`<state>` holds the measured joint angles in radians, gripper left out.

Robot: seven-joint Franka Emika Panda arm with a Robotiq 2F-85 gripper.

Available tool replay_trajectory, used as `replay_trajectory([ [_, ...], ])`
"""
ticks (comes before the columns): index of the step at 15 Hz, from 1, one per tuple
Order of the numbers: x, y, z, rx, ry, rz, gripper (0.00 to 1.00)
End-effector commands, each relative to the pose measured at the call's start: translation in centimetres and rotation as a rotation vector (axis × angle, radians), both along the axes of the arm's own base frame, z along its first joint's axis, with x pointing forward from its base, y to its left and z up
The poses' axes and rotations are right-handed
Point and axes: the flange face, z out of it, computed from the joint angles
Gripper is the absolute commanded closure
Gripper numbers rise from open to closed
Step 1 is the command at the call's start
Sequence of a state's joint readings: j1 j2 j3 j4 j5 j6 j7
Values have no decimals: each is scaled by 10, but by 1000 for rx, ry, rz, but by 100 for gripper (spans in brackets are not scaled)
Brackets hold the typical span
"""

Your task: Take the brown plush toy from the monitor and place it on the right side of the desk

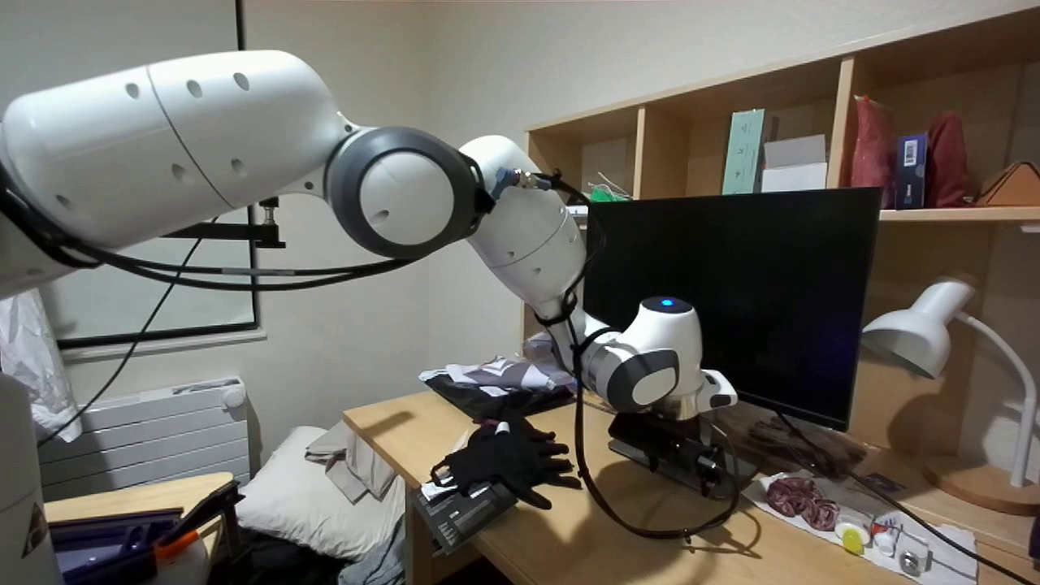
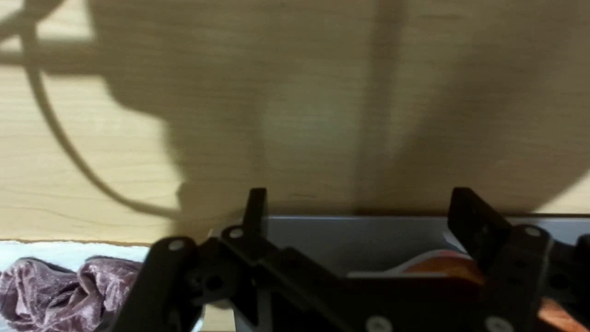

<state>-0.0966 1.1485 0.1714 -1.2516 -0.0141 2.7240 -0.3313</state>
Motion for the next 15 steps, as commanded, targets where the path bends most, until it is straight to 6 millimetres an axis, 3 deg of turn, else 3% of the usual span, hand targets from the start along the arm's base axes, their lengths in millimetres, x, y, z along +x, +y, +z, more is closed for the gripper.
replay_trajectory([
  [1,-5,3,14,59,-33,-31,0],
  [11,12,34,68,143,-215,-41,0],
  [15,21,55,71,150,-200,9,0],
])
